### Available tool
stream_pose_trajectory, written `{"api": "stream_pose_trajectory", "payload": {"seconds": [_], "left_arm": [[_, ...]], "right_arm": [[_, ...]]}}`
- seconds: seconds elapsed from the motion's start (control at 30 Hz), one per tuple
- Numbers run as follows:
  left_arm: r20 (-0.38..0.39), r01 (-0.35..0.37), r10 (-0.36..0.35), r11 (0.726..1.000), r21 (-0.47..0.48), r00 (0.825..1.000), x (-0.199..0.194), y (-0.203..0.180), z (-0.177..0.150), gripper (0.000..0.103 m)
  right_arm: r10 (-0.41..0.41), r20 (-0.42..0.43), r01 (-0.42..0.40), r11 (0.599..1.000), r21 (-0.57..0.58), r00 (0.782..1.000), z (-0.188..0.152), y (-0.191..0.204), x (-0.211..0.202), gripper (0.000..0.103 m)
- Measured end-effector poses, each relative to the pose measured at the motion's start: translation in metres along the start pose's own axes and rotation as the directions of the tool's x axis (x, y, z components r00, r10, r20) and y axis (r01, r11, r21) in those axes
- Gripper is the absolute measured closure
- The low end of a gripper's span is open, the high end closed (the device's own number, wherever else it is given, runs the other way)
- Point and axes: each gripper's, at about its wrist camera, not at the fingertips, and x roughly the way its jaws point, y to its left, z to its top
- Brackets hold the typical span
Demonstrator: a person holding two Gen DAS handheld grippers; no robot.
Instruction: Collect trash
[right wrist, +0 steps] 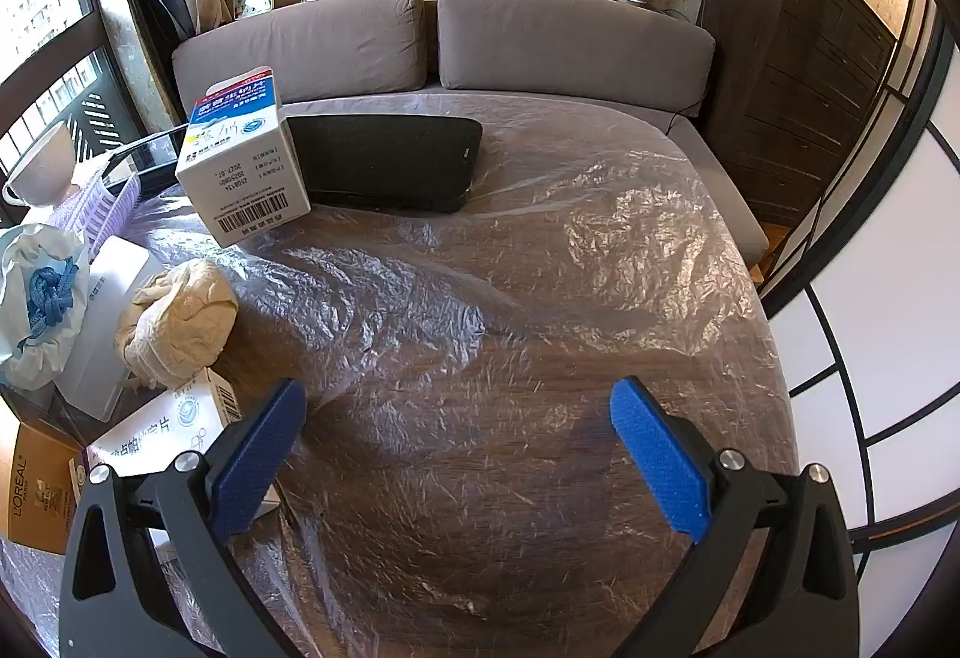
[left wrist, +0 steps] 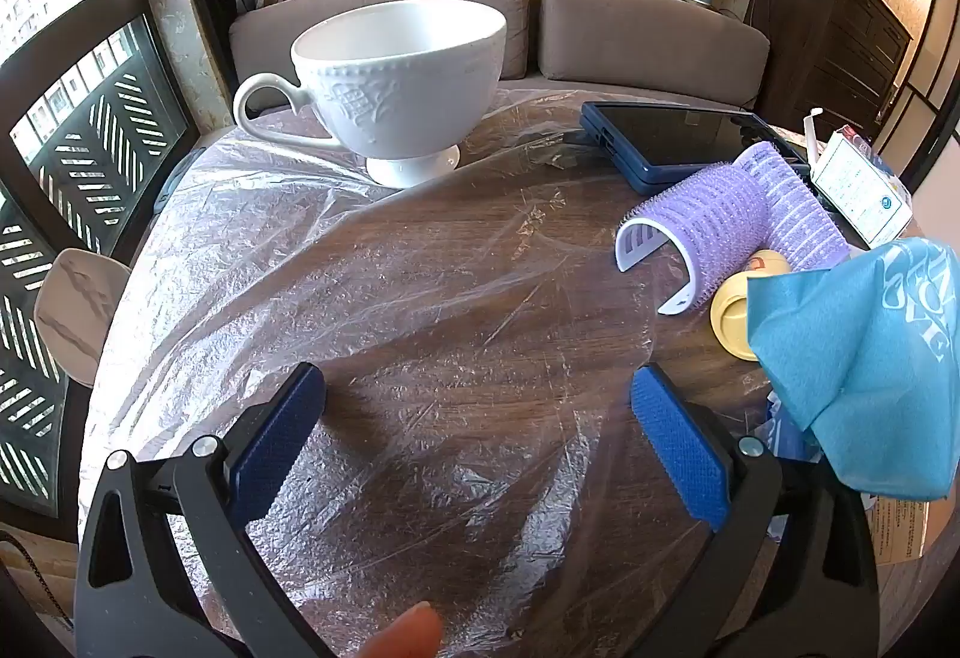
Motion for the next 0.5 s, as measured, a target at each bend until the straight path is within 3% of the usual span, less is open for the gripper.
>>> {"api": "stream_pose_trajectory", "payload": {"seconds": [0.5], "left_arm": [[0.006,-0.004,0.004,1.000,0.003,1.000,-0.0003,-0.0002,-0.0001,0.001]], "right_arm": [[0.004,0.009,-0.004,1.000,0.002,1.000,-0.0002,-0.0001,-0.0004,0.004]]}}
